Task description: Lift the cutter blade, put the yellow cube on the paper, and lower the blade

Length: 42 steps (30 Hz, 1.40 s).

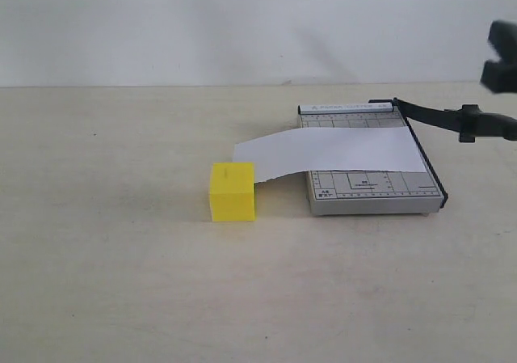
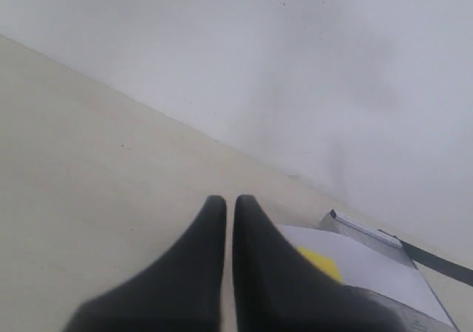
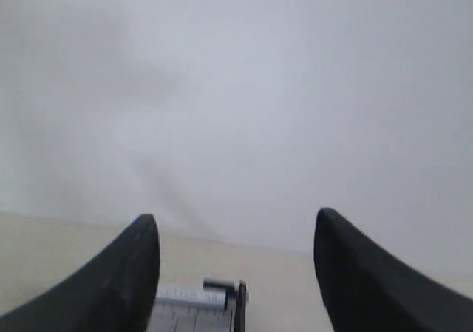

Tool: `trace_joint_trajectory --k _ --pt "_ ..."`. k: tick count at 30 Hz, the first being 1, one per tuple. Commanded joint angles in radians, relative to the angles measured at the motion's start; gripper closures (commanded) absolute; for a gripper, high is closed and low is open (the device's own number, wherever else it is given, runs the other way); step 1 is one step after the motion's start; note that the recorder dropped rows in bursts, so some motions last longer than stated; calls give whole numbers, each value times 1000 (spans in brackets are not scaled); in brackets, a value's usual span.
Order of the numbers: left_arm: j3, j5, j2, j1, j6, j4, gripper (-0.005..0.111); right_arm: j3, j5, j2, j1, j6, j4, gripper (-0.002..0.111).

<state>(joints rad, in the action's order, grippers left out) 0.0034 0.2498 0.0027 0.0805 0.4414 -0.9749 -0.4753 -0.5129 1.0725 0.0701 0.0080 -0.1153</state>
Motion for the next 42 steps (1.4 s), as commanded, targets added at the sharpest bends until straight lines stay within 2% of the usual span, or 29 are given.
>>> trace_joint_trajectory --k 1,3,5,6,9,11,12,13,16,19,22,24,27,29,32,34,38,40,41,42 --pt "-3 23 -3 -1 0 -61 102 -7 160 -268 -1 64 3 58" --pt "-3 26 -3 -1 2 -86 102 -7 352 -390 -1 83 3 78" --pt "-3 -17 -3 -1 4 -156 102 -7 562 -488 -1 80 1 101" --pt "-3 -48 -3 -1 4 -197 102 -7 676 -532 -1 71 1 108" --pt "-3 -202 -3 -1 4 -344 102 -7 948 -628 -1 -16 -26 108" --pt "-3 -222 -3 -1 12 -361 102 -7 1047 -665 -1 -90 -33 108" --pt "-3 -185 -3 -1 32 -346 102 -7 1083 -678 -1 -134 -33 108" --pt "-5 -87 -3 -1 84 -323 102 -7 1105 -684 -1 -170 -33 108" --pt "-70 126 2 1 295 -353 102 -7 1108 -688 -1 -203 -33 108" --pt "-168 153 112 3 484 -440 102 -7 1076 -688 -1 -203 -33 108" --pt "-301 220 341 3 672 -514 102 -7 1068 -688 -1 -193 -29 108" --pt "-368 346 506 3 782 -566 102 -7 1068 -688 -1 -166 -29 108" --pt "-465 546 823 -8 964 -721 102 -7 1068 -688 -1 -134 -29 108" --pt "-511 581 998 -56 1073 -770 102 -7 1068 -688 -1 -124 -29 108" --pt "-601 492 1239 -220 1153 -770 102 7 1063 -688 -1 -120 -29 108" --pt "-664 369 1369 -375 1205 -770 102 26 1061 -688 -1 -120 -26 108" --pt "-832 57 1566 -617 1250 -770 102 69 1064 -688 -1 -120 -24 108" --pt "-1005 -88 1708 -705 1253 -770 102 96 1067 -688 -1 -113 -21 108" --pt "-1063 -96 1754 -717 1251 -770 102 103 1067 -688 -1 -106 -21 108" --pt "-1175 -95 1848 -735 1230 -770 102 115 1067 -688 -1 -104 -19 108"
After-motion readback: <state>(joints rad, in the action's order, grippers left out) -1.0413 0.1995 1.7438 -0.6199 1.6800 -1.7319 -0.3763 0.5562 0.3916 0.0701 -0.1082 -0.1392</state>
